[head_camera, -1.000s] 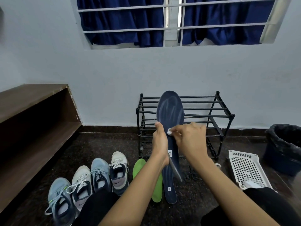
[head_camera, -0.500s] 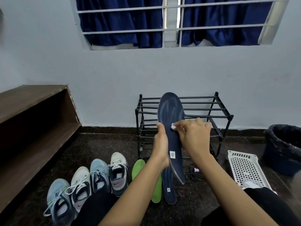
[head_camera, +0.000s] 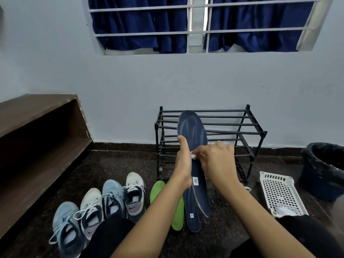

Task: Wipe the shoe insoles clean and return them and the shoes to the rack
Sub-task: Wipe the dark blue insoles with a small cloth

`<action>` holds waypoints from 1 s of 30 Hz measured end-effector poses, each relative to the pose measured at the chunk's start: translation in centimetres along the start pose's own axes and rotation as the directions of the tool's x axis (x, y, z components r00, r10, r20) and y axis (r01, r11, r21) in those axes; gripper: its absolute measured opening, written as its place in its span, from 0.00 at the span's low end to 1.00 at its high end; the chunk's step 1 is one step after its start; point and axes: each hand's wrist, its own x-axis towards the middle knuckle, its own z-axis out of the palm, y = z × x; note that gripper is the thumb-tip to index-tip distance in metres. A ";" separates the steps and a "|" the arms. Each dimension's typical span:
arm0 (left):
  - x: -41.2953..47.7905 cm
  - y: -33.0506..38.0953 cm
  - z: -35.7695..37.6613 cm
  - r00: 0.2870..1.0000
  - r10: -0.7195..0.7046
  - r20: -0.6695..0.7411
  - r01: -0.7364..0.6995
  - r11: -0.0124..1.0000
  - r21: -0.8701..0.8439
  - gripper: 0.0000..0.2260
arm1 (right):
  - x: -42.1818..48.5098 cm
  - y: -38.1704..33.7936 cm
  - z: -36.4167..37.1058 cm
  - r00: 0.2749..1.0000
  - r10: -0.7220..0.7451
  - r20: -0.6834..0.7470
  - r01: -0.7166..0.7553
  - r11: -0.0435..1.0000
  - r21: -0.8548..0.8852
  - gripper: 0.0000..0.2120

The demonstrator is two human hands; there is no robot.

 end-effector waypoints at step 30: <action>1.1 -0.4 -0.8 0.997 0.034 -0.071 -0.031 0.998 0.046 0.60 | -0.3 0.5 0.0 0.993 0.060 0.100 -0.062 0.998 0.024 0.20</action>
